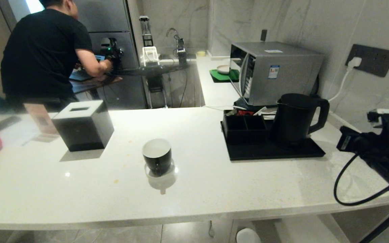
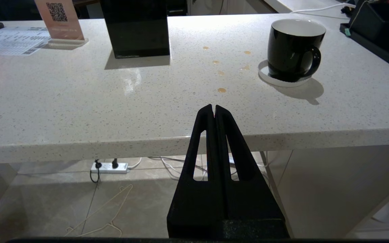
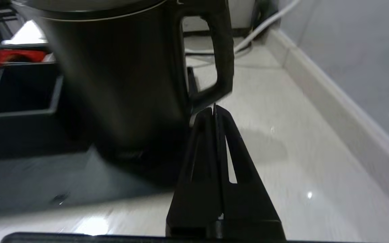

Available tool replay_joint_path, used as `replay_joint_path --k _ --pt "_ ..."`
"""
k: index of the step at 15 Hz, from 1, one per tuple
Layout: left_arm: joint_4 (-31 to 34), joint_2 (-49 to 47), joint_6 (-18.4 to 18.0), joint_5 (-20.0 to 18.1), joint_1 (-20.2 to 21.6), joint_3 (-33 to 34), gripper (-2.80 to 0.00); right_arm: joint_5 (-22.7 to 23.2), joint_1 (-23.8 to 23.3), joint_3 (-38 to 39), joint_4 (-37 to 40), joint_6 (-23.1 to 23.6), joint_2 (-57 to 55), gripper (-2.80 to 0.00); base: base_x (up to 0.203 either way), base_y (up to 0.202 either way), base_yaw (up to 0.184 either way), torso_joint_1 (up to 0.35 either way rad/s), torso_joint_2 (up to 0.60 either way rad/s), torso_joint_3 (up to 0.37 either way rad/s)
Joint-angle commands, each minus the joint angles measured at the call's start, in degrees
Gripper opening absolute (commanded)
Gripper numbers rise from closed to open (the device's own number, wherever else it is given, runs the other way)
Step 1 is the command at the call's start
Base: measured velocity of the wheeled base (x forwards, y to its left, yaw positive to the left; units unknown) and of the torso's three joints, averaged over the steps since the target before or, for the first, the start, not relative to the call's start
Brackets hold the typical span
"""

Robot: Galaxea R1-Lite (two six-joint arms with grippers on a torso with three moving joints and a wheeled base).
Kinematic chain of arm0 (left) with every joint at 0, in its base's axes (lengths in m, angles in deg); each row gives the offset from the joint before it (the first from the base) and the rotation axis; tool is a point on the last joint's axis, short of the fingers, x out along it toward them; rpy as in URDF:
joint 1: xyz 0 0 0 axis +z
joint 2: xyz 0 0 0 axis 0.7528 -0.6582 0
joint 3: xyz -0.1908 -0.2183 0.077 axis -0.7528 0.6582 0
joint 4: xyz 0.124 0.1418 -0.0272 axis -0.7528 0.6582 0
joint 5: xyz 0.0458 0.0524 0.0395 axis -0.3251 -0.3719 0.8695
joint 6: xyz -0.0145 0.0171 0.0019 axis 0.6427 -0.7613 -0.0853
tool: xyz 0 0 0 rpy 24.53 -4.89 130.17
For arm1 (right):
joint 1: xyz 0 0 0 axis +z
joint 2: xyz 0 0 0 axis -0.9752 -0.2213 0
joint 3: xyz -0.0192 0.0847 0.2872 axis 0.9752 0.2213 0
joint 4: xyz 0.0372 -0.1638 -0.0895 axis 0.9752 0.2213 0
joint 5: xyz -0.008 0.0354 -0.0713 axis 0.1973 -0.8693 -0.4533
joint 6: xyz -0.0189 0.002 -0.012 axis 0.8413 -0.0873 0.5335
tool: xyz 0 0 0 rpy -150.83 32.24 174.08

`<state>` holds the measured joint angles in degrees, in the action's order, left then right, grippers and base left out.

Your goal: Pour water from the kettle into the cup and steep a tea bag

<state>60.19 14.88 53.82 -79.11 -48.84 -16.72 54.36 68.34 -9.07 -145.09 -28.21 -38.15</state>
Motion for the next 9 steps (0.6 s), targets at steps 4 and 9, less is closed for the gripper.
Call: replay_joint_path --k 4,9 --pt "0.0 -0.1 0.0 0.0 0.0 0.0 -2.8 -0.3 -0.2 -8.8 -0.4 1.1 -7.9 0.0 0.0 0.0 0.0 0.0 0.0 0.0" --pt "0.0 -0.1 0.0 0.0 0.0 0.0 -2.8 -1.1 -0.7 -11.9 -0.9 1.1 -8.4 0.0 0.0 0.0 0.0 0.0 0.0 0.0"
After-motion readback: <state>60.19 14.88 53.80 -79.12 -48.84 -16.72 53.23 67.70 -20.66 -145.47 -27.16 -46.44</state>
